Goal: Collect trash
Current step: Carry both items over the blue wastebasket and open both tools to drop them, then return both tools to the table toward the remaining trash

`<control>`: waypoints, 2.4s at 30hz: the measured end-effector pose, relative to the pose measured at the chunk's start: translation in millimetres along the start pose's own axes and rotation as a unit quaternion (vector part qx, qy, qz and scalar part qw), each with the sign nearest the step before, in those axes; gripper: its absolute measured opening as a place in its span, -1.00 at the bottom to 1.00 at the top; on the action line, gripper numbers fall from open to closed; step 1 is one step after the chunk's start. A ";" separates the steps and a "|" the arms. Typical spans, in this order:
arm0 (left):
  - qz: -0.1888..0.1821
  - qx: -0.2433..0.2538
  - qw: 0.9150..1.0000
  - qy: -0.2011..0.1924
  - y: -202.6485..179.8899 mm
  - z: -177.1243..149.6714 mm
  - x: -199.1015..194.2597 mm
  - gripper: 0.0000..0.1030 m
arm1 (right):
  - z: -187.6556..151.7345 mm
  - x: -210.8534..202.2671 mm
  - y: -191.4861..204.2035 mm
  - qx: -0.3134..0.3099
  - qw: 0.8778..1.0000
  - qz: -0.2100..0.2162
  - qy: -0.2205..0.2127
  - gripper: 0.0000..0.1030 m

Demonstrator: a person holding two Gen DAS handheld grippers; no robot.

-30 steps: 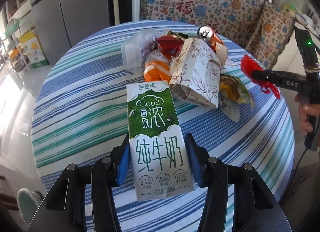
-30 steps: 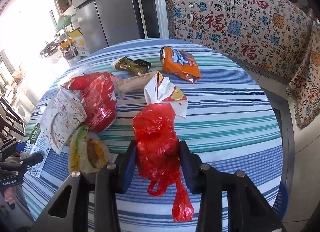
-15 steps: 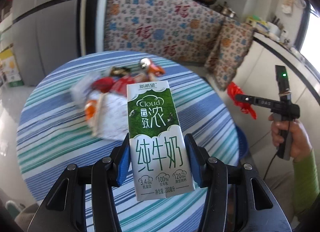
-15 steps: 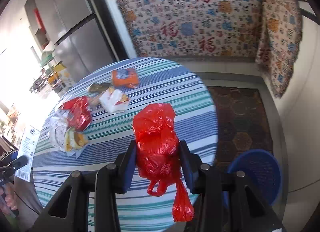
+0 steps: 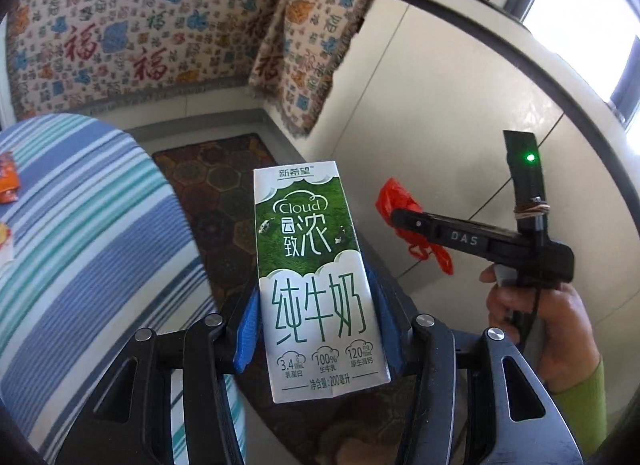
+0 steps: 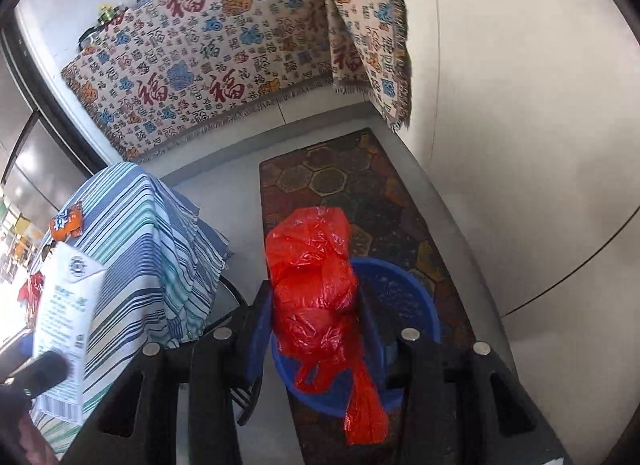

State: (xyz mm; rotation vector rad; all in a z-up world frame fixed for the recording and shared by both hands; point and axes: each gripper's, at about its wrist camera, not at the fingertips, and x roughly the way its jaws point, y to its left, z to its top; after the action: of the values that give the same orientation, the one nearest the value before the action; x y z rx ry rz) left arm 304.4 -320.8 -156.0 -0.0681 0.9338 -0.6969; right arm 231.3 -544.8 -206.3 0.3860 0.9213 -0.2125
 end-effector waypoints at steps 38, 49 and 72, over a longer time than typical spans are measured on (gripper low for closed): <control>0.050 0.011 0.998 -0.032 -10.3 -5.6 5.1 0.82 | 0.4 -29.9 25.7 -0.072 0.993 -0.056 -0.081 0.28; 0.198 -0.059 0.977 -0.056 77.6 -90.9 -137.9 0.89 | -57.7 -63.8 193.9 -0.268 0.954 0.027 -0.130 0.29; 0.315 -0.176 0.930 -0.064 243.6 -173.6 -229.0 0.89 | -167.2 -21.4 361.0 -0.393 0.894 0.211 -0.033 0.29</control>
State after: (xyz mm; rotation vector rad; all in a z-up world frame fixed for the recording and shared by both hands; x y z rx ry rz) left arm 209.4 42.9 -181.9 -0.1208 0.8787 0.0751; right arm 219.1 -146.7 -195.8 -0.1830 0.7606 0.5413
